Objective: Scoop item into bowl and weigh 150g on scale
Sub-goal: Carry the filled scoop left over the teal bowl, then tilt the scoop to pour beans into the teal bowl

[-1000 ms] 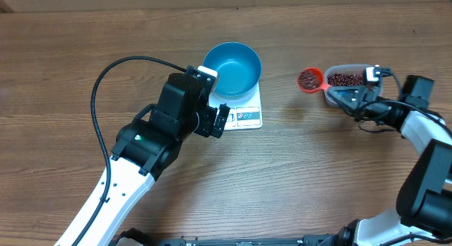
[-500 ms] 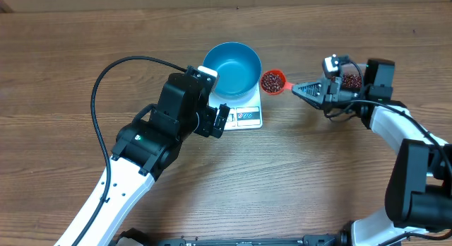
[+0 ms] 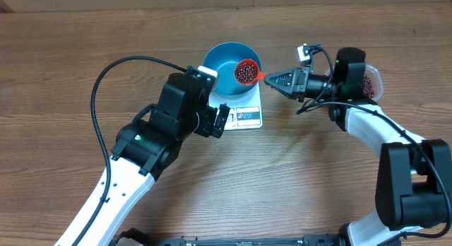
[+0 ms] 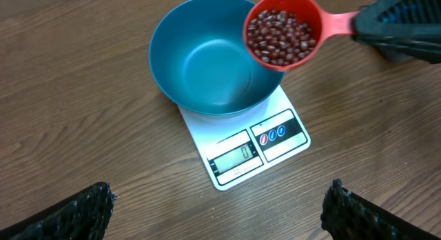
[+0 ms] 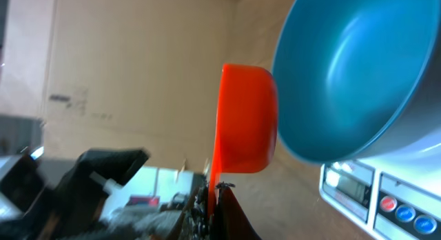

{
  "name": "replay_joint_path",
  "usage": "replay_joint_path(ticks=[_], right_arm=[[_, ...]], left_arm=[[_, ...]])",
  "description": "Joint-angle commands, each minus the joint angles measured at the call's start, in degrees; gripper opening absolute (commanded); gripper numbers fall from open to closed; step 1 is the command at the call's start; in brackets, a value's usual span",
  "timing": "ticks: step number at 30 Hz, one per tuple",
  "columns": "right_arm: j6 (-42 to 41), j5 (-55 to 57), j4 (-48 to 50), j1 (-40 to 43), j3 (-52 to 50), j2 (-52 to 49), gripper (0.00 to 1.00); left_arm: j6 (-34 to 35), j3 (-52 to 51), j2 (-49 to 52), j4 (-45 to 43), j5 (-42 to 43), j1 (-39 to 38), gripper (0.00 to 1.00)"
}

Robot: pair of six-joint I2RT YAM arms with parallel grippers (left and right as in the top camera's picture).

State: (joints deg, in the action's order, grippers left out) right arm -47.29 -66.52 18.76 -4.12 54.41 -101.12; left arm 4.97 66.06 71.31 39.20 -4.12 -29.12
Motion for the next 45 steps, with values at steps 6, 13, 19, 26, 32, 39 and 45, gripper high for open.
replay_joint_path(ticks=[6,13,19,26,32,39,45], right_arm=[[5.09,14.14,2.12,-3.23,0.39,-0.15,0.04],[16.06,19.82,2.19,-5.73,0.39,-0.15,0.04],[27.23,22.93,2.21,-9.35,0.39,-0.15,0.04],[31.06,29.42,2.62,-11.06,0.39,-0.15,0.04],[33.00,29.66,2.62,-11.04,0.39,-0.17,0.04],[42.56,29.57,0.07,-11.04,0.39,-0.15,0.04],[49.53,29.40,-1.70,-11.04,0.39,-0.15,0.04]], left_arm=[[-0.26,1.62,-0.04,-0.20,-0.55,0.24,0.99],[-0.26,1.62,-0.04,-0.20,-0.55,0.24,1.00],[-0.26,1.62,-0.04,-0.20,-0.55,0.24,0.99],[-0.26,1.62,-0.04,-0.17,-0.55,0.24,0.99],[-0.26,1.62,-0.04,-0.17,-0.55,0.24,0.99],[-0.26,1.62,-0.04,-0.17,-0.55,0.24,0.99],[-0.26,1.62,-0.04,-0.17,-0.55,0.24,1.00]])
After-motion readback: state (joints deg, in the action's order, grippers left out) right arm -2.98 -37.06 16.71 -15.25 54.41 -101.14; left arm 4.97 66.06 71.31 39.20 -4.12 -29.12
